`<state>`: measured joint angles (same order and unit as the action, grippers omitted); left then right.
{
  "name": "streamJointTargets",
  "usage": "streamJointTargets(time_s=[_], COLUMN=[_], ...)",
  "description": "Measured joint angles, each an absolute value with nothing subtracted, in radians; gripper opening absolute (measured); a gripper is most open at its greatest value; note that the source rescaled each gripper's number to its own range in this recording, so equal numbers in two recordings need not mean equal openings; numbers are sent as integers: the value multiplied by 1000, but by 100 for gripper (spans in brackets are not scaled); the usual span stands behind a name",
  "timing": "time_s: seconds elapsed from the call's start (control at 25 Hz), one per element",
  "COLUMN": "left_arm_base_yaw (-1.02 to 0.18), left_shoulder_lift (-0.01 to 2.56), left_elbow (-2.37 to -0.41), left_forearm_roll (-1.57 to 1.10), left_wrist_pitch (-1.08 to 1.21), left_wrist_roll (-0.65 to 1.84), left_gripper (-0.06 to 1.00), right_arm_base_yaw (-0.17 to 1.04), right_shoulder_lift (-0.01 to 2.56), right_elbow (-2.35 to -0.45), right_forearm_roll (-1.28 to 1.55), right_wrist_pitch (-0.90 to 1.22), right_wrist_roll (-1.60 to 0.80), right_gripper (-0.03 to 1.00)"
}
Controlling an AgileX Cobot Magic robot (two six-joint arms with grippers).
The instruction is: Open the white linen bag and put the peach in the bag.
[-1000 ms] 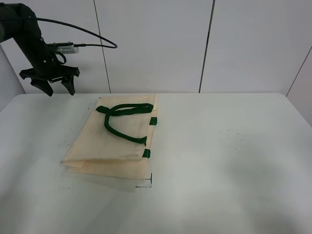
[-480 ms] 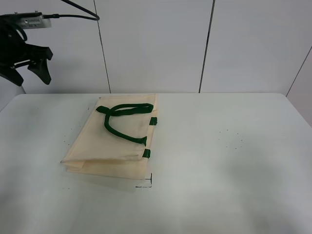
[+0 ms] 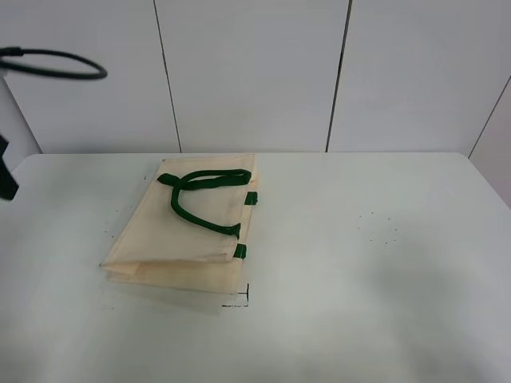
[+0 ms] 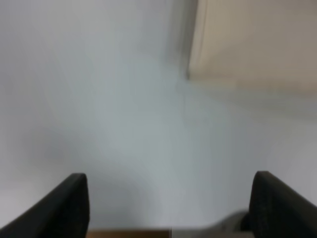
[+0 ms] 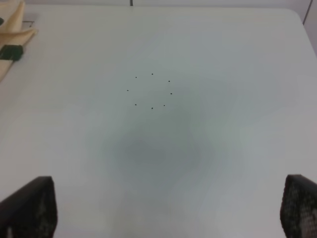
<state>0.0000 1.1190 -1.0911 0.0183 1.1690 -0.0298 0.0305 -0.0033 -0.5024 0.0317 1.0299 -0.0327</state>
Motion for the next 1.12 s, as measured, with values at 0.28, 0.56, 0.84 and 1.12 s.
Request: streamJointTargets(time_s=[0.28, 0.56, 0.84, 1.12], left_arm_base_yaw=[0, 0, 0, 0], left_shoulder_lift=[732, 366, 157, 10], left_elbow=[-715, -517, -494, -494], left_forearm_roll=[19, 20, 20, 20], left_wrist_pitch=[1167, 1093, 1059, 1054], left_wrist_roll=[-26, -23, 0, 0], left_gripper=[98, 98, 96, 94], right_arm_base_yaw=[31, 31, 31, 31], right_shoulder_lift=[-3, -3, -3, -3], right_elbow=[-502, -502, -502, -502], right_forearm_roll=[32, 32, 32, 32], right_wrist_pitch=[1030, 1030, 1030, 1030], right_wrist_roll=[-33, -33, -33, -33], right_gripper=[100, 100, 100, 100])
